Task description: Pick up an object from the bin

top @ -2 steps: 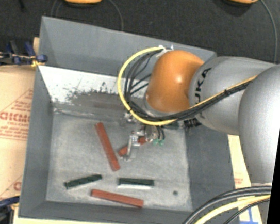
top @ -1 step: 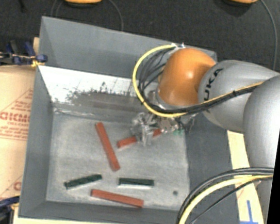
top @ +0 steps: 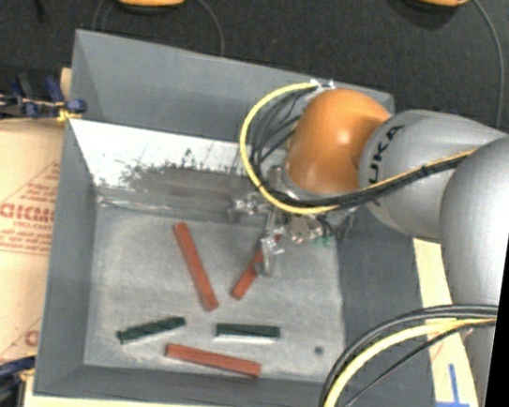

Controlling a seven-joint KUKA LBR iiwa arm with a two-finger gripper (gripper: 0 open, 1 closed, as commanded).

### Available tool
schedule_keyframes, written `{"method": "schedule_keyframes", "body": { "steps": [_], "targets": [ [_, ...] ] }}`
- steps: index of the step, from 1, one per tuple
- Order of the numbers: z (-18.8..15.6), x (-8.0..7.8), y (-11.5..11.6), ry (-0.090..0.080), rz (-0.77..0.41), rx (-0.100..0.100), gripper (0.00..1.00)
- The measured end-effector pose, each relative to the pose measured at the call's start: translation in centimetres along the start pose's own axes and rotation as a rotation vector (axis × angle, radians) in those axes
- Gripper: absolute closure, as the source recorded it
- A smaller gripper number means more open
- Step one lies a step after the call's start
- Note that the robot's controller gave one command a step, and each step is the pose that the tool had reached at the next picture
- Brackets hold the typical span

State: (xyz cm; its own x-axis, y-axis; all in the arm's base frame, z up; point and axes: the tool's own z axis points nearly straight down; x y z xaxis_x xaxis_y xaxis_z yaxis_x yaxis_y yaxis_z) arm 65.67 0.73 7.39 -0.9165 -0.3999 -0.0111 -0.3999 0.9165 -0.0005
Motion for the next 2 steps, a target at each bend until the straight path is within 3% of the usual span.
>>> {"method": "schedule_keyframes", "body": {
  "steps": [1,2],
  "targets": [
    [-0.26,-0.12,-0.10,-0.003,0.002,0.002,1.00],
    [-0.26,-0.12,-0.10,-0.003,0.003,0.002,1.00]
  ]
}}
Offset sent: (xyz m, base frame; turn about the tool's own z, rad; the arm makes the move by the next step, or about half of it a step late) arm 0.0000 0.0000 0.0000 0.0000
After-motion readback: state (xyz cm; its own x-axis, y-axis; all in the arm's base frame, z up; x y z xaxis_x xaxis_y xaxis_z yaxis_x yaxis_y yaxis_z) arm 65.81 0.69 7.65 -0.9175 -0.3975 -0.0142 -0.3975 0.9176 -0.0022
